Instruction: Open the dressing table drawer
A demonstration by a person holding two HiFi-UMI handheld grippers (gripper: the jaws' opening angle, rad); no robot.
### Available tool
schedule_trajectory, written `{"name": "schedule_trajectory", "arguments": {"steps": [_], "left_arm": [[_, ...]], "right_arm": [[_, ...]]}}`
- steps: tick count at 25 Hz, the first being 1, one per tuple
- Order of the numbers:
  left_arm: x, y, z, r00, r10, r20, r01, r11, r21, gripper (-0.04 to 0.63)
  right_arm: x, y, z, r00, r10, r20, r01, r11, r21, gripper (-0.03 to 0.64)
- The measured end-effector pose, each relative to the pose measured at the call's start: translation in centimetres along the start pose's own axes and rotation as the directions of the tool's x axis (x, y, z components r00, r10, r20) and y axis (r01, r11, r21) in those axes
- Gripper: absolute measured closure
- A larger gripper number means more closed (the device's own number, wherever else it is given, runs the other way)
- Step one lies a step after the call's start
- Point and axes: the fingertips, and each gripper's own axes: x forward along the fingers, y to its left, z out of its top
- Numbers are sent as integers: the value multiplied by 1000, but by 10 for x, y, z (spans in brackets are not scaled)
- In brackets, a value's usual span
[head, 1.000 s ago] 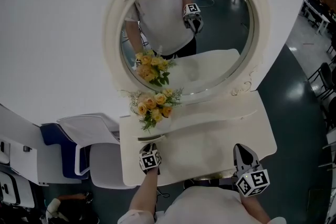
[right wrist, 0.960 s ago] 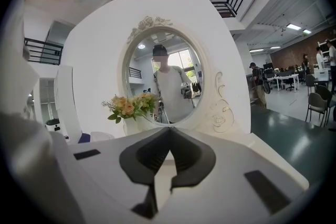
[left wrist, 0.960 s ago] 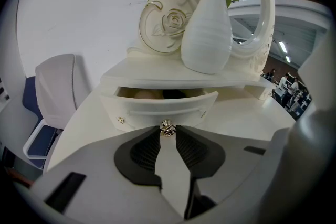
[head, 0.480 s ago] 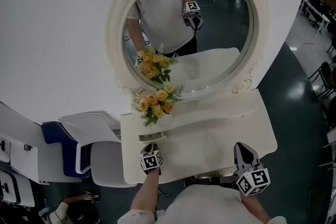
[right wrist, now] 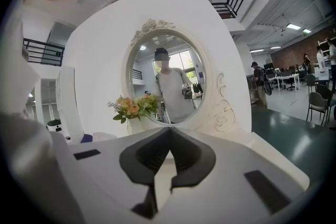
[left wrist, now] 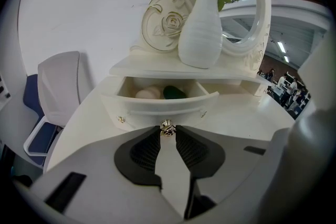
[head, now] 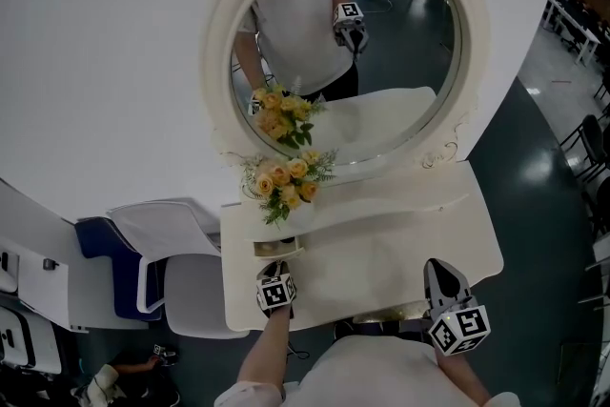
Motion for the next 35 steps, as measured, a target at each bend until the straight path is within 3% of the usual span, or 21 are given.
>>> {"name": "schedule_trajectory", "arguments": {"steps": [35], "left_arm": [[-11, 0, -12, 1000, 4, -4, -4, 1000, 11, 491]], "right_arm": [[-5, 0, -4, 1000, 12, -3, -12, 1000, 7, 607]]}}
